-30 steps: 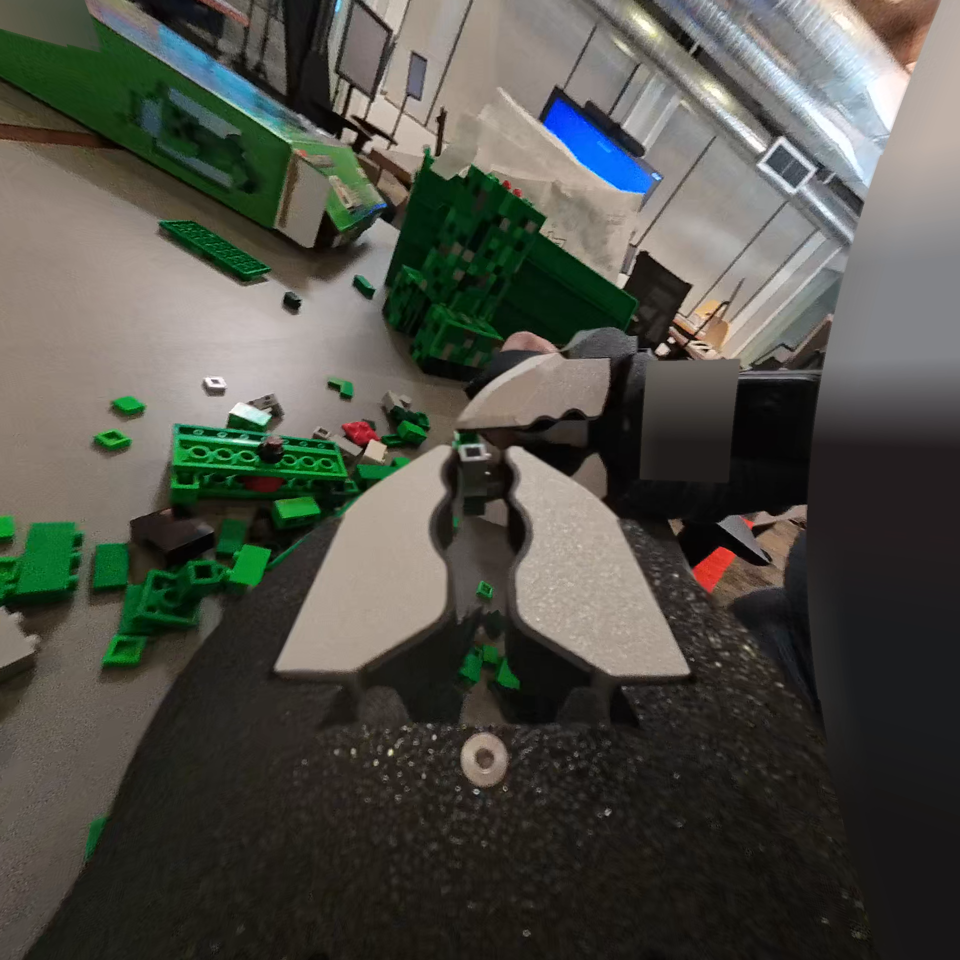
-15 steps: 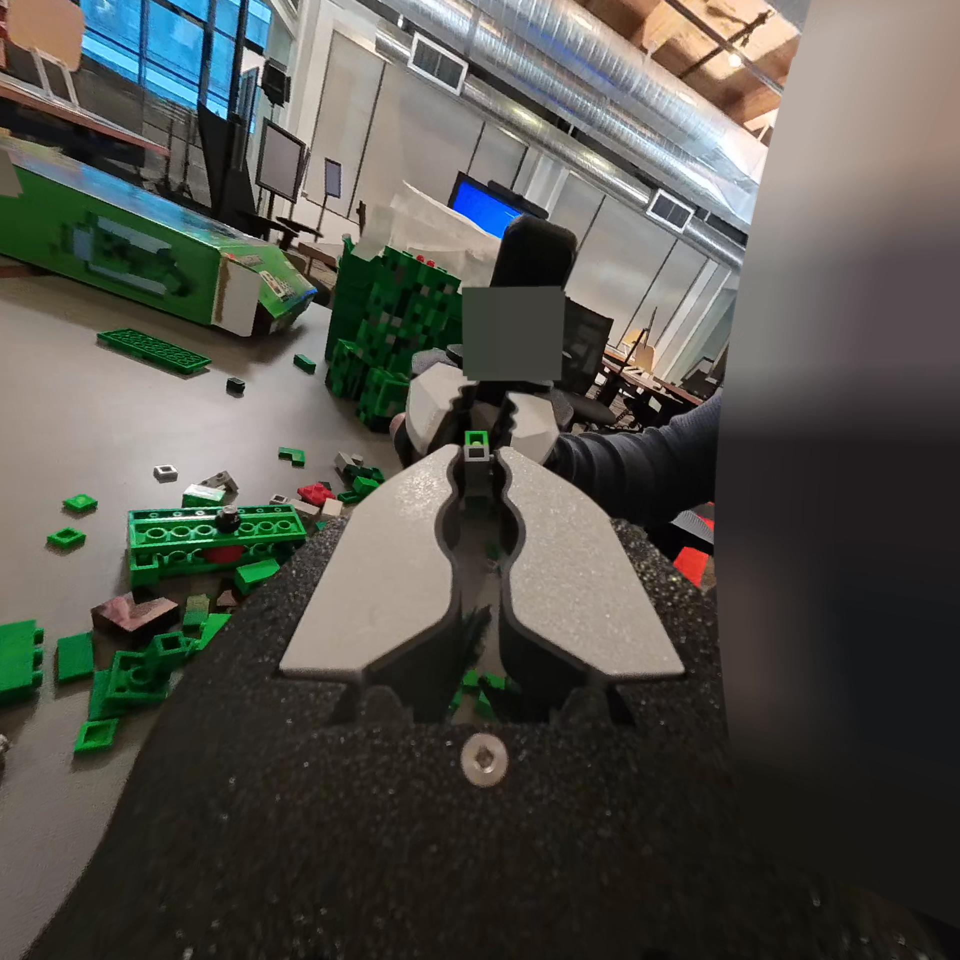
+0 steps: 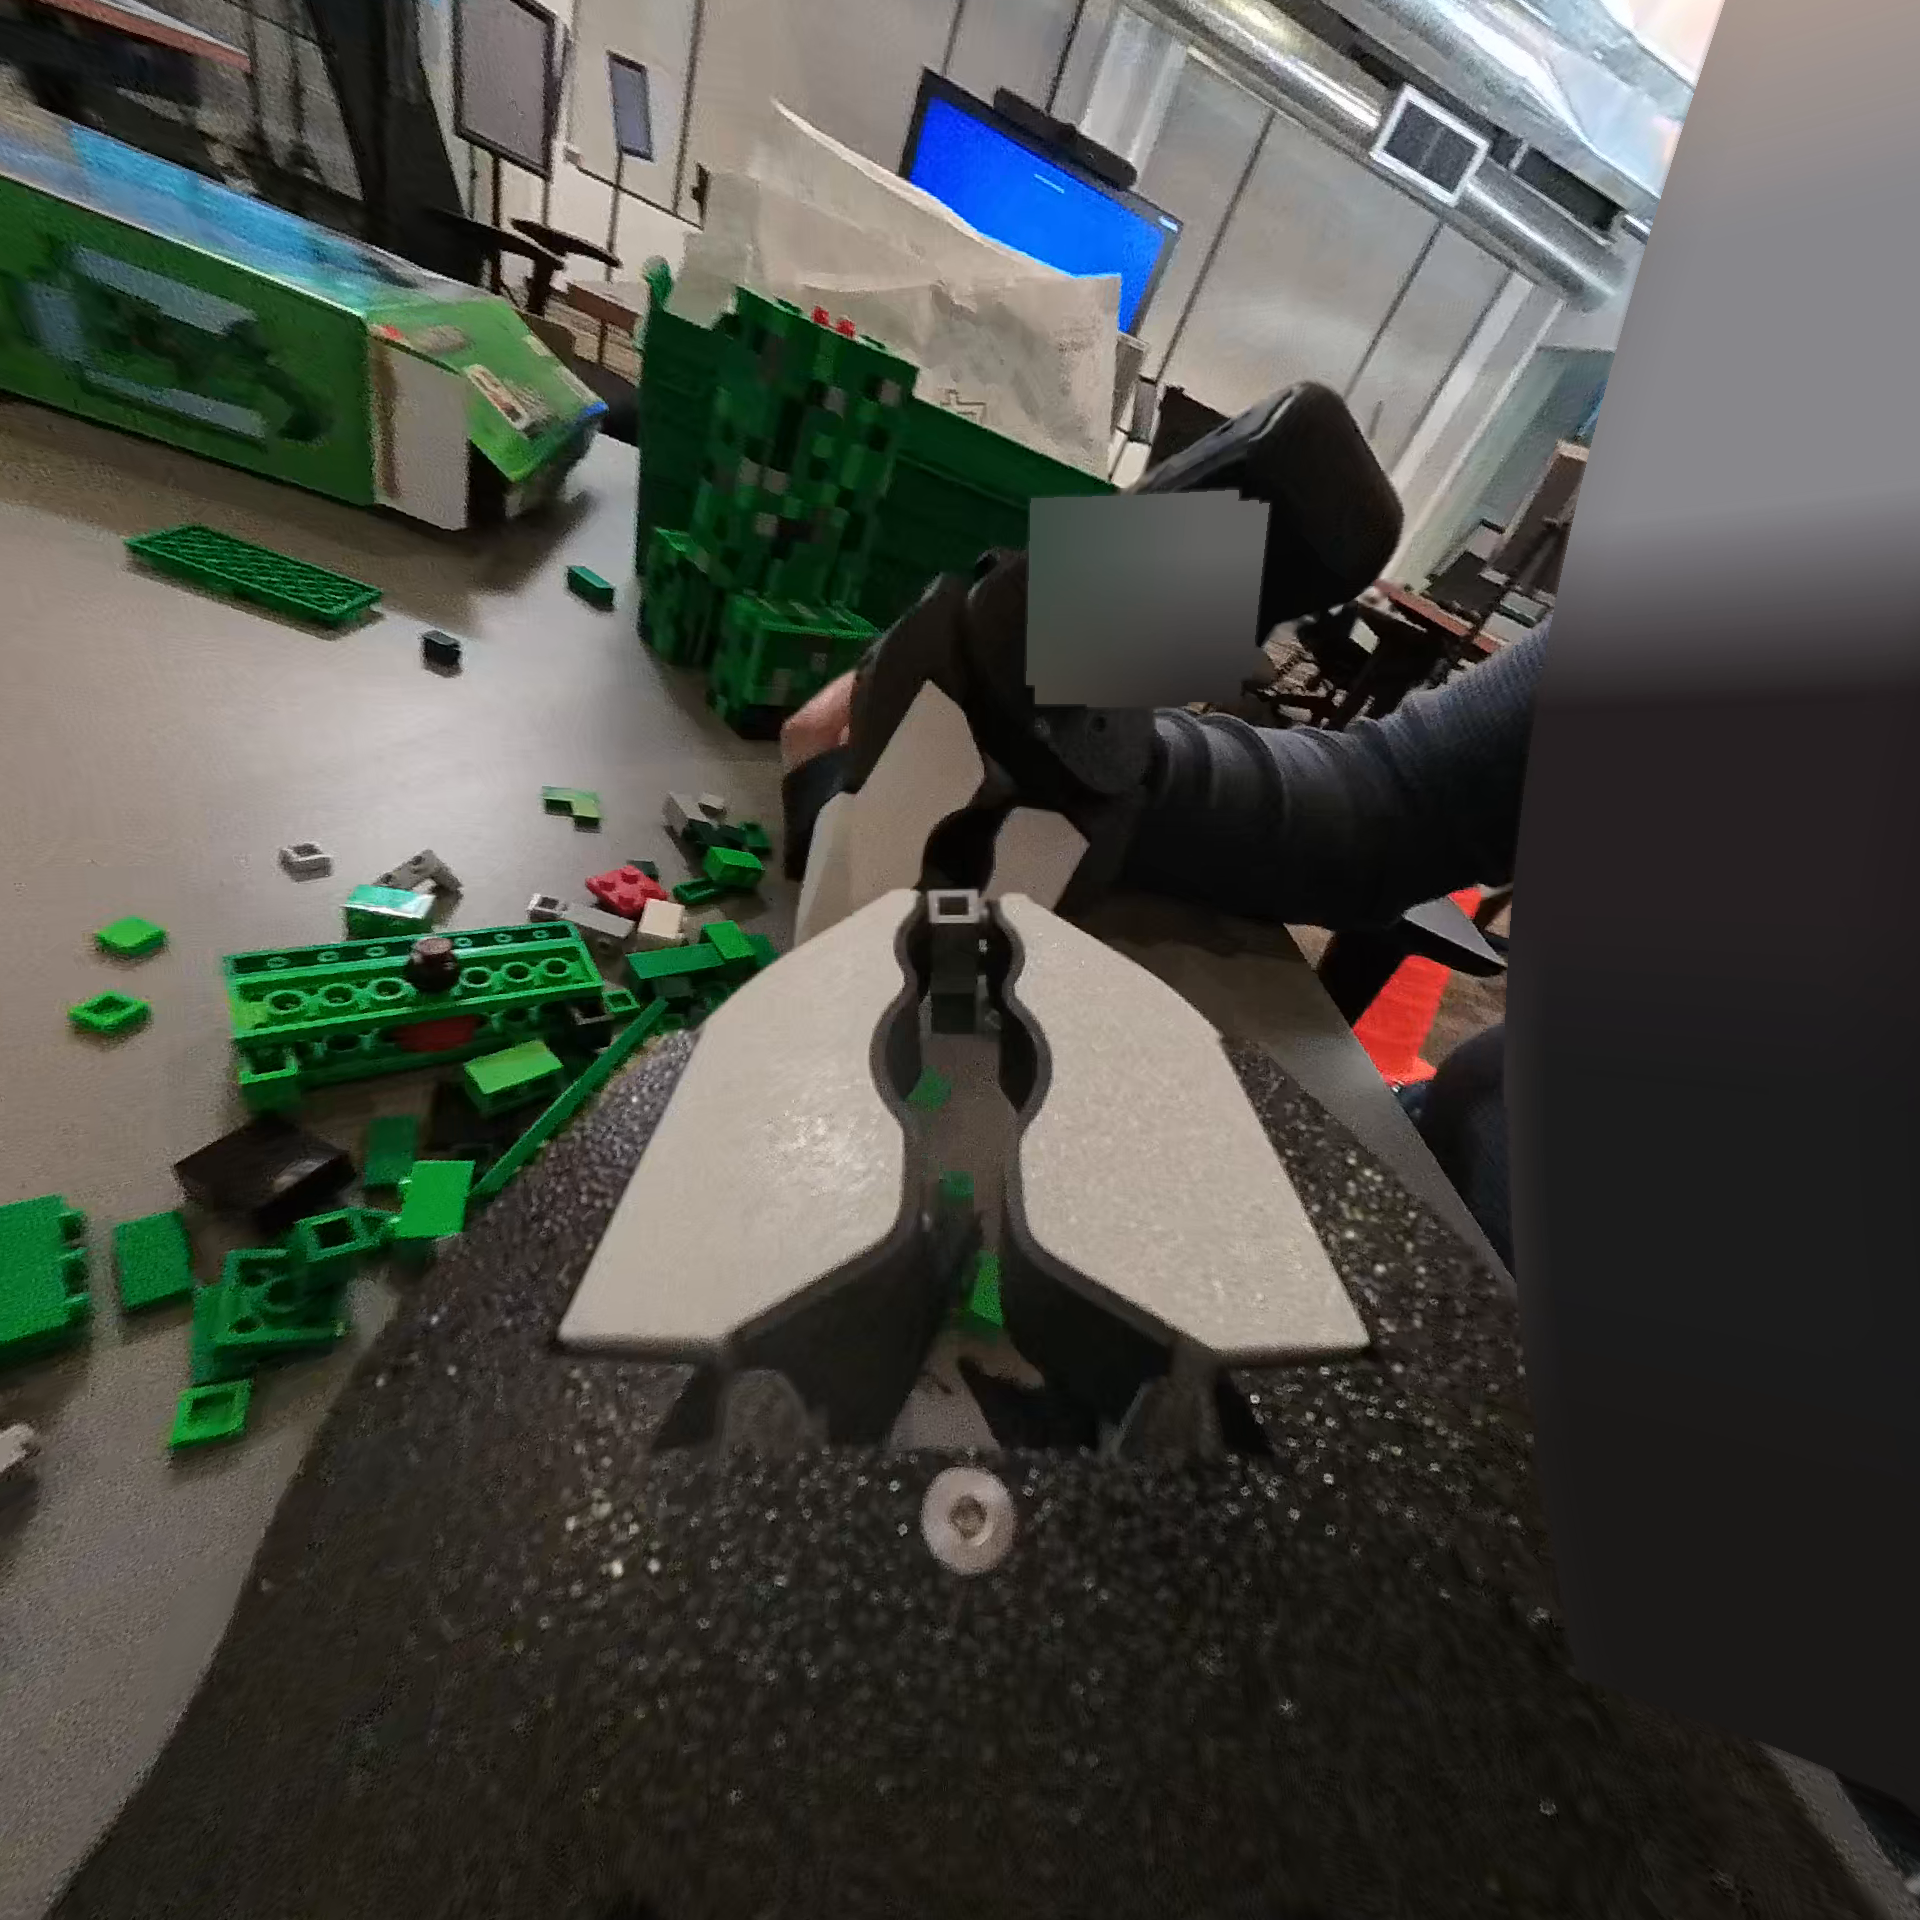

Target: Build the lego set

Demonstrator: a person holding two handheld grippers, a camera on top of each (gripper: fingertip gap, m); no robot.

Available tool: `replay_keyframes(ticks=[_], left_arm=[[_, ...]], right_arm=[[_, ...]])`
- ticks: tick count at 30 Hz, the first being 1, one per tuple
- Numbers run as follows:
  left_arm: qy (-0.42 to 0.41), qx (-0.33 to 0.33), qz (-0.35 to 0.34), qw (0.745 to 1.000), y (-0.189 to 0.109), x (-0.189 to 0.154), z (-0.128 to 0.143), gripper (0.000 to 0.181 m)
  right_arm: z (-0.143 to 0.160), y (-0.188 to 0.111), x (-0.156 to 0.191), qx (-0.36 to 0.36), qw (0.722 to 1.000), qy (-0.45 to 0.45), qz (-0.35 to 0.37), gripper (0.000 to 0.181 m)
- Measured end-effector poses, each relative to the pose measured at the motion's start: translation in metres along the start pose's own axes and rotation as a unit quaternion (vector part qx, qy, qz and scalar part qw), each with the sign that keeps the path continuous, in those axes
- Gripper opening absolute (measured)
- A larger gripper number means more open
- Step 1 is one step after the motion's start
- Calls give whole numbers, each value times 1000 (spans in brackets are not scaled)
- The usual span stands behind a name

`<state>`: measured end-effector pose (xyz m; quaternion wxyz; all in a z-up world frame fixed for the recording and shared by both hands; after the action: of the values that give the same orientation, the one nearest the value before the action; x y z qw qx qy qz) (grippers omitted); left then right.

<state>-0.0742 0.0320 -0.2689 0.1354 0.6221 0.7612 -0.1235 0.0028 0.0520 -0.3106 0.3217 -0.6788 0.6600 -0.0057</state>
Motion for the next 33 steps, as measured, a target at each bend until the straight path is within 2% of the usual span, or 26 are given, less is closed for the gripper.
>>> replay_keyframes(ticks=[6, 10, 12, 13, 16, 19, 25, 28, 30, 33], left_arm=[[-1, -22, -106, 994, -10, 21, -5, 9], [2, -14, -112, 994, -11, 22, -4, 9], [6, -11, -113, 993, -9, 21, -3, 9], [3, -21, -107, 994, -8, 20, -5, 9], [-44, -60, -47, 996, 1, 8, -11, 9], [-67, -74, -11, 995, 10, 2, -11, 9], [-81, -88, 20, 993, 12, -3, -12, 9], [-87, -79, 26, 993, 11, -2, -12, 16], [-93, -77, 43, 992, 10, -4, -11, 11], [-80, -59, 26, 995, 11, -3, -8, 10]], right_arm=[[2, -4, -9, -12, 998, 55, 8, 7], [1, -4, -13, -13, 996, 82, 18, 8], [0, -4, -15, -6, 995, 97, 21, 36], [-5, -4, -14, -20, 994, 111, 14, 41], [-28, -9, -11, -109, 978, 178, -23, 35], [-39, -12, -12, -162, 957, 235, -46, 27], [-42, -15, -12, -186, 944, 265, -71, 9], [-41, -16, -12, -179, 950, 247, -64, 8], [-41, -17, -12, -171, 955, 234, -61, 7], [-38, -17, -10, -157, 964, 205, -58, 7]])
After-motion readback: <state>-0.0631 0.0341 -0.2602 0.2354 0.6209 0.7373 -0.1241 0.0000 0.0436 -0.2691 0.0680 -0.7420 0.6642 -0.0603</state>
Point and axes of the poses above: each gripper's, where its closed fingertips meet, y out along the fingers, z out of its underside, x = y × z across the jaws, the point moved 4 cm from there along -y, back along the fingers, and after that the axes turned 3 degrees about -x, right-handed, at the moved point
